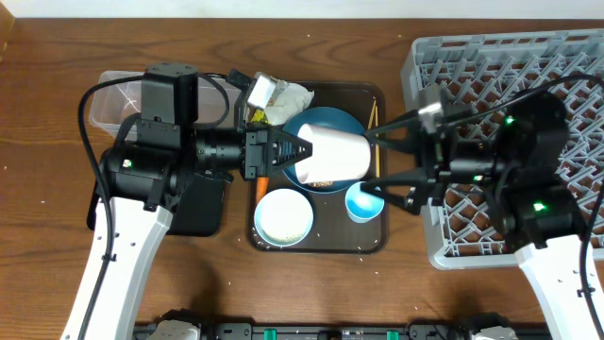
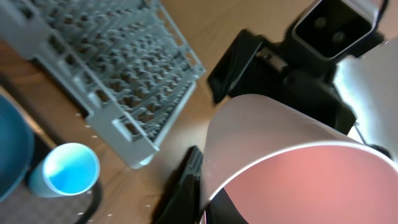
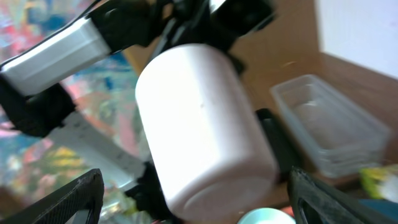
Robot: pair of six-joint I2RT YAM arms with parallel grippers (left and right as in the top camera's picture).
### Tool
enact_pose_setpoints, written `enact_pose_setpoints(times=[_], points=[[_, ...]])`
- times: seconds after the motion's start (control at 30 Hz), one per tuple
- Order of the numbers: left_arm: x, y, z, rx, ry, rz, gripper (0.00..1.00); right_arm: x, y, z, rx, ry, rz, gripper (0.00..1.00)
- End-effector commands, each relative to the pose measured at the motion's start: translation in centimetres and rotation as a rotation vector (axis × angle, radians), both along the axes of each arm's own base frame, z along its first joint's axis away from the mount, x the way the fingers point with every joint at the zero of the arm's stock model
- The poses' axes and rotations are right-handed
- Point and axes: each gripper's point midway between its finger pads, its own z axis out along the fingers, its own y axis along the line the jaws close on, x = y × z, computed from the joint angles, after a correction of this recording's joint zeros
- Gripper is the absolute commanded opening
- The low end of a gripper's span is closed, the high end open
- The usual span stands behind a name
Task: Sort waste into correct bins and load items into the dishwasher rack
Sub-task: 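Lift the pink cup and hand it to the right gripper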
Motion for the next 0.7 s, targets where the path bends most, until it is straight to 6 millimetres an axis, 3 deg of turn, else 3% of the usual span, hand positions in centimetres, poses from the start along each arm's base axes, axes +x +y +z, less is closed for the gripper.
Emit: enact_pose_setpoints(times=[0.0, 0.17, 0.33, 0.4, 0.47, 0.57, 0.67], points=[[-1.0, -0.3, 1.3, -0.059, -0.021, -0.072, 0.06, -1.3, 1.4, 0.4, 0.005, -0.001, 0.069, 0.88], [-1.1, -0.3, 1.3, -0.062, -0.02, -0.074, 0.06, -1.1, 3.0, -0.3, -0.021, 0.002, 0.047, 0.79], [-0.9, -0.4, 1.3, -0.056, -0.029, -0.069, 0.07, -0.9, 3.3, -0.4, -0.025, -0.008, 0.032, 0.59], [-0.6, -0.3, 1.0, -0.041, -0.032, -0.051, 0.22, -0.6, 3.1, -0.6, -0.033, 0.007, 0.015, 0.53], [-0.2, -0.2, 0.7, -0.023, -0.036, -0.03, 0.52, 0.4, 2.6, -1.2, -0.057, 0.035, -0.047, 0.51], [0.4, 0.0, 0.3, 0.002, -0.04, 0.003, 0.66, 2.3, 1.1, -2.3, -0.1, 0.076, -0.175, 0.5], [0.9, 0.4, 0.2, 0.009, -0.041, 0.027, 0.7, 4.9, -1.9, -3.6, -0.16, 0.13, -0.37, 0.5]])
